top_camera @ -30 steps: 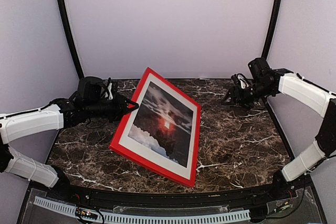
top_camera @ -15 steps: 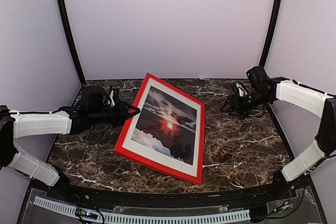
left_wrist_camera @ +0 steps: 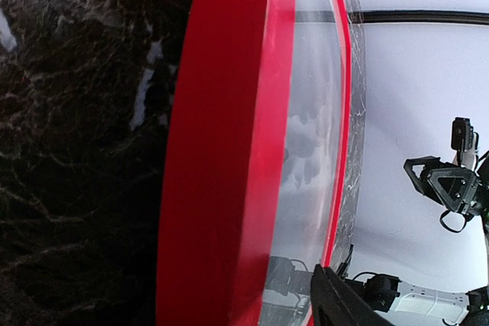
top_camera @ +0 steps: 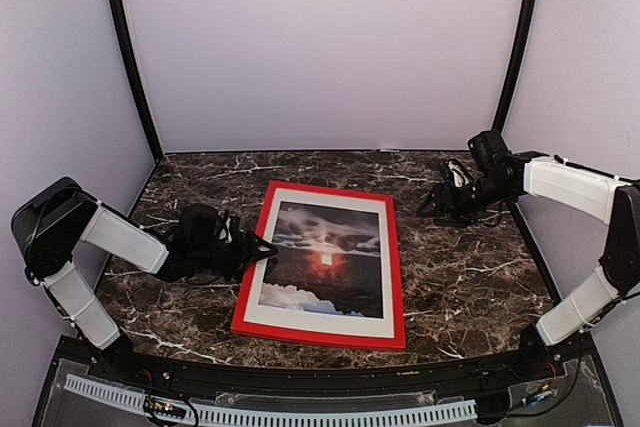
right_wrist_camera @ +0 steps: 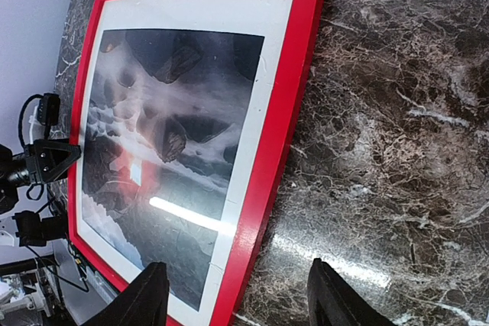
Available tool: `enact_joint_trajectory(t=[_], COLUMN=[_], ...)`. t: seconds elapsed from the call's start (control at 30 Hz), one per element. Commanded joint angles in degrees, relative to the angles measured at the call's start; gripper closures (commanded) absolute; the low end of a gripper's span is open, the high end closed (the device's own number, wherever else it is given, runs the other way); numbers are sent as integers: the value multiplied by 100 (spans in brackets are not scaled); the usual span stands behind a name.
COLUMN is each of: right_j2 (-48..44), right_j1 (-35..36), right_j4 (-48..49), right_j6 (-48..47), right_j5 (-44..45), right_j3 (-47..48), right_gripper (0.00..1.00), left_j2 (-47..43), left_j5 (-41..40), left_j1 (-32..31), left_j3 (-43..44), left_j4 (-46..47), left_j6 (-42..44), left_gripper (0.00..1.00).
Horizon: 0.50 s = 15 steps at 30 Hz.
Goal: Put the photo into the frame
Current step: Turn over the photo frame, then place the photo frame at the center of the board.
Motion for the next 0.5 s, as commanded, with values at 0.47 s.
enact_joint_trajectory(t=[0.47], right_j2=[31], right_j1=[-8], right_j4=[244], right_j6=[34], right_j5=[-57], right_j3=[-181], right_gripper=[36], left_j2=[-921], left_j5=[-928], left_j1=[-3], left_j3=[385], left_j4=[-2303], left_j6=[1380], left_gripper=[16])
